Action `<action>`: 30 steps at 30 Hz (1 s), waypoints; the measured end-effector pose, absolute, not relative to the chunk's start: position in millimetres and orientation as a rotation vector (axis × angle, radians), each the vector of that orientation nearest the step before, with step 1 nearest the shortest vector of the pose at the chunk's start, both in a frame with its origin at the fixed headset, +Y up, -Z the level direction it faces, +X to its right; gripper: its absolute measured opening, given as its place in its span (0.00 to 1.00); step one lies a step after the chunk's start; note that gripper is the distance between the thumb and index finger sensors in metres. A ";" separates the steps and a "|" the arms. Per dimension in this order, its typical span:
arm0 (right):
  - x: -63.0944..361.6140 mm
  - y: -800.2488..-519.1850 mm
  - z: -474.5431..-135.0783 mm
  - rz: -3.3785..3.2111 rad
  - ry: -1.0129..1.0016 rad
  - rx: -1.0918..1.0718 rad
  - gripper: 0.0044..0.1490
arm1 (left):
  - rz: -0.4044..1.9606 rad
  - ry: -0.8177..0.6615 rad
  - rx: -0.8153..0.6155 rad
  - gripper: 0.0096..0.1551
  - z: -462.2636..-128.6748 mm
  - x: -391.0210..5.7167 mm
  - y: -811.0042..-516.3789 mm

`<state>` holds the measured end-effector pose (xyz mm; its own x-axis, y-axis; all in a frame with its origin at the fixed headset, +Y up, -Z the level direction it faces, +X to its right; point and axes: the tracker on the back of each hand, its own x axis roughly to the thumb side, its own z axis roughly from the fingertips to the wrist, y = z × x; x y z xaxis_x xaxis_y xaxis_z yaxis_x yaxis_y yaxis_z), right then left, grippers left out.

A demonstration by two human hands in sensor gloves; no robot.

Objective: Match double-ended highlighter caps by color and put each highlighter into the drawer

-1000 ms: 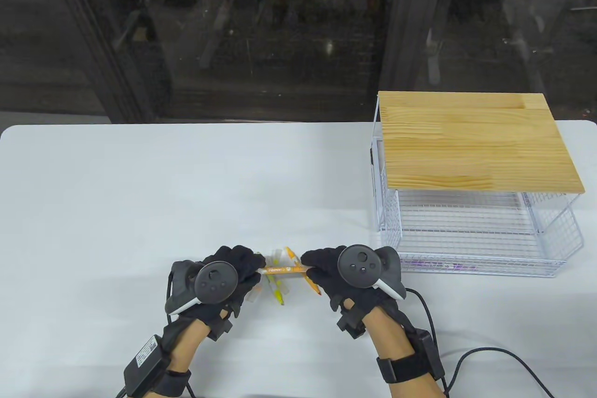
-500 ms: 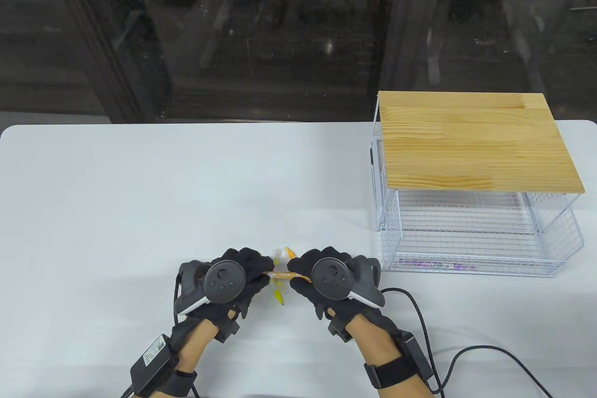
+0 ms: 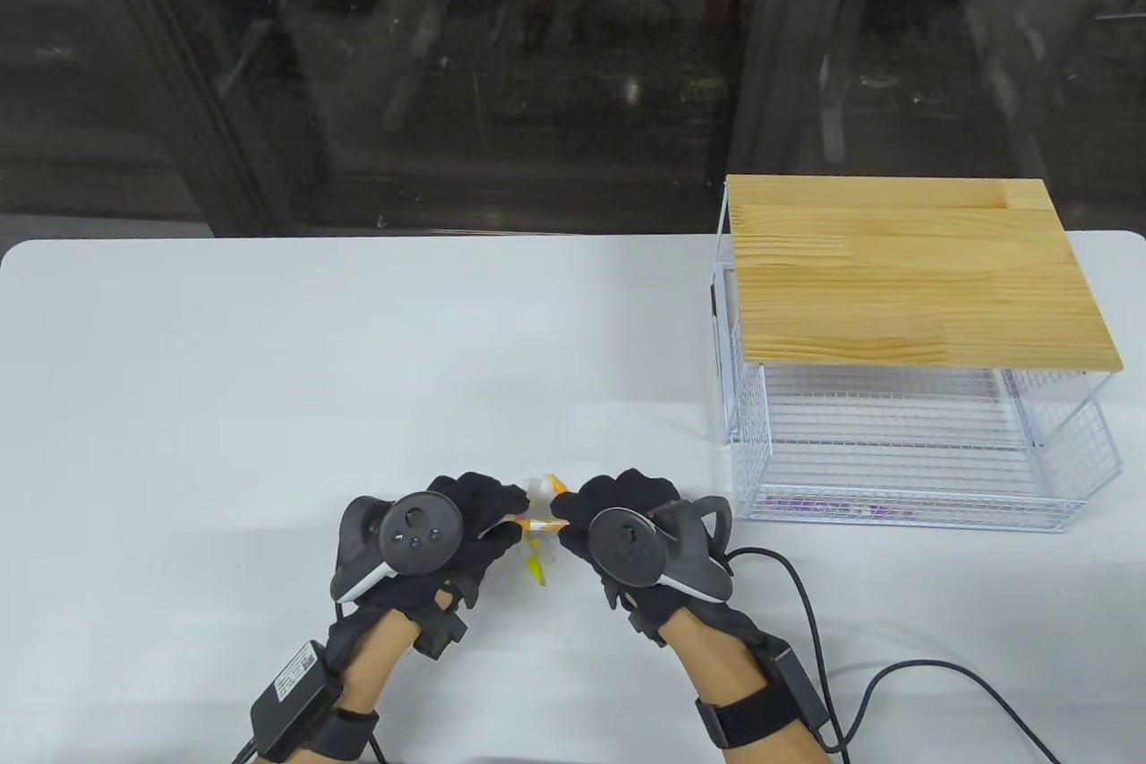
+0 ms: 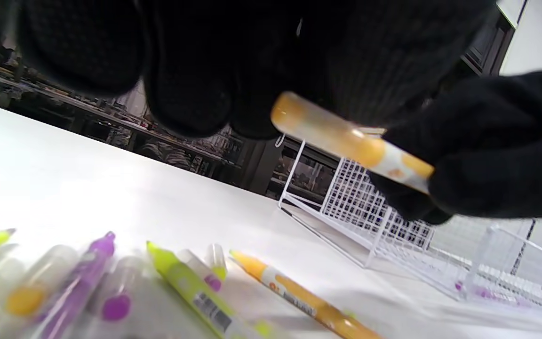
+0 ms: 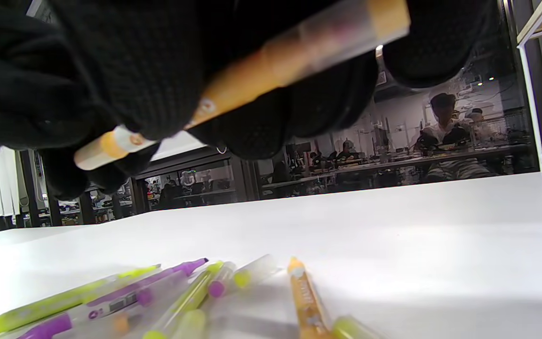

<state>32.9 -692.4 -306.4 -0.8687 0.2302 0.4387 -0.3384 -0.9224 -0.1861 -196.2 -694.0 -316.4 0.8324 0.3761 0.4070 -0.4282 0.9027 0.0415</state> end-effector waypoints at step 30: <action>114.2 -640.4 -300.3 2.790 -0.771 0.311 0.27 | 0.408 -0.246 0.220 0.25 -325.0 -239.6 -681.3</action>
<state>114.2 -640.4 -300.3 -0.9511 0.1627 0.2626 -0.2745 -0.8351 -0.4767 -239.6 -681.3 -325.0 0.8890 0.3632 0.2789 -0.4161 0.8949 0.1610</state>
